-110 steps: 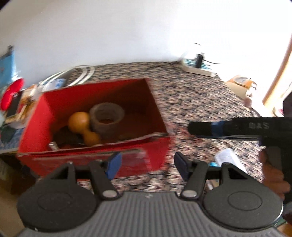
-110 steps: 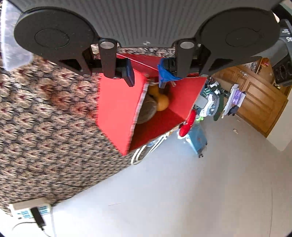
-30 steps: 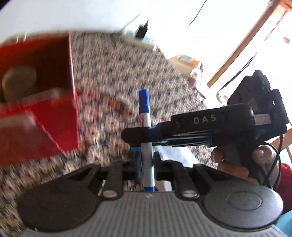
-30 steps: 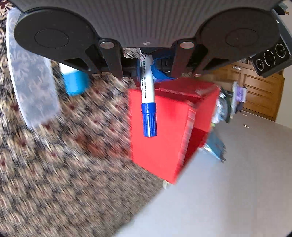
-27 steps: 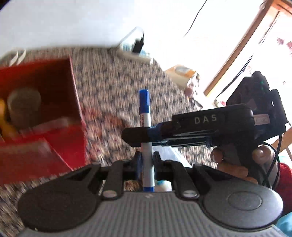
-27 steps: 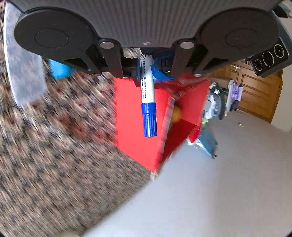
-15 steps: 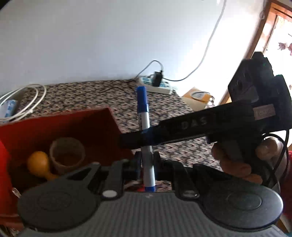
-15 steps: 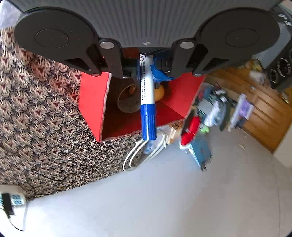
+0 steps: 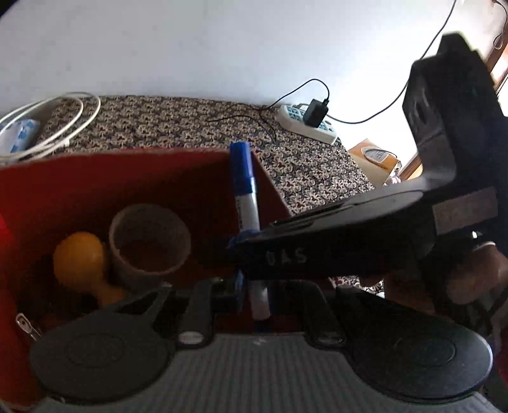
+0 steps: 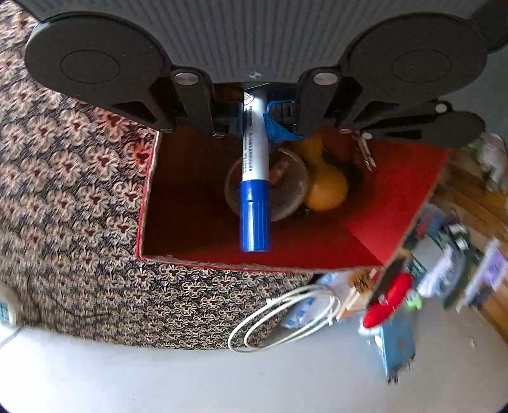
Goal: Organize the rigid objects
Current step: 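Lift the marker and carry it over the red box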
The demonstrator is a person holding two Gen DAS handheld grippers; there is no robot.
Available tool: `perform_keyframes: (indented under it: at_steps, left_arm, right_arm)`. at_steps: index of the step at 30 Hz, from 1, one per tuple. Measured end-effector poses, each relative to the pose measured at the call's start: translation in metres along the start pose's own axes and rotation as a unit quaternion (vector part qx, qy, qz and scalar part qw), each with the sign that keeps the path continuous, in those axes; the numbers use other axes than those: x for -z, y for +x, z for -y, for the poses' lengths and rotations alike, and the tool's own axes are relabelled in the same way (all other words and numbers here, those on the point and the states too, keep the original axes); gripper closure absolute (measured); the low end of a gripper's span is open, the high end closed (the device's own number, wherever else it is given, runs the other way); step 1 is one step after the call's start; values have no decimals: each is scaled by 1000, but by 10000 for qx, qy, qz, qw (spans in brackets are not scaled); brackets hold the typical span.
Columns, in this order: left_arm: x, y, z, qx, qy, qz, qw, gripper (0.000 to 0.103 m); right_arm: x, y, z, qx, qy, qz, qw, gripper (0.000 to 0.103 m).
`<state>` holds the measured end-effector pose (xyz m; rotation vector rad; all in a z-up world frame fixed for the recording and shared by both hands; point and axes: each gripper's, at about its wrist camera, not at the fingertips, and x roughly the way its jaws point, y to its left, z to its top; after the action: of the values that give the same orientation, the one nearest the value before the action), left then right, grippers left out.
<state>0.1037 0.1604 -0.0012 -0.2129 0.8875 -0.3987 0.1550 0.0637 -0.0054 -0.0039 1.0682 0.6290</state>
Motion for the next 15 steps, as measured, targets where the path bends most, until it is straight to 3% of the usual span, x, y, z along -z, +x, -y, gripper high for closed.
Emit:
perform_keyframes:
  at_steps: [5,15]
  left_arm:
    - [5,2,-4,80,-35,-72,9999,93]
    - [11,5,-12,107,-153,-166,9997,93]
  right_arm:
    - [-1,5,-10,328,-306,-191,9988,103]
    - [-3,8,-12,376,-121,-243,9989,102]
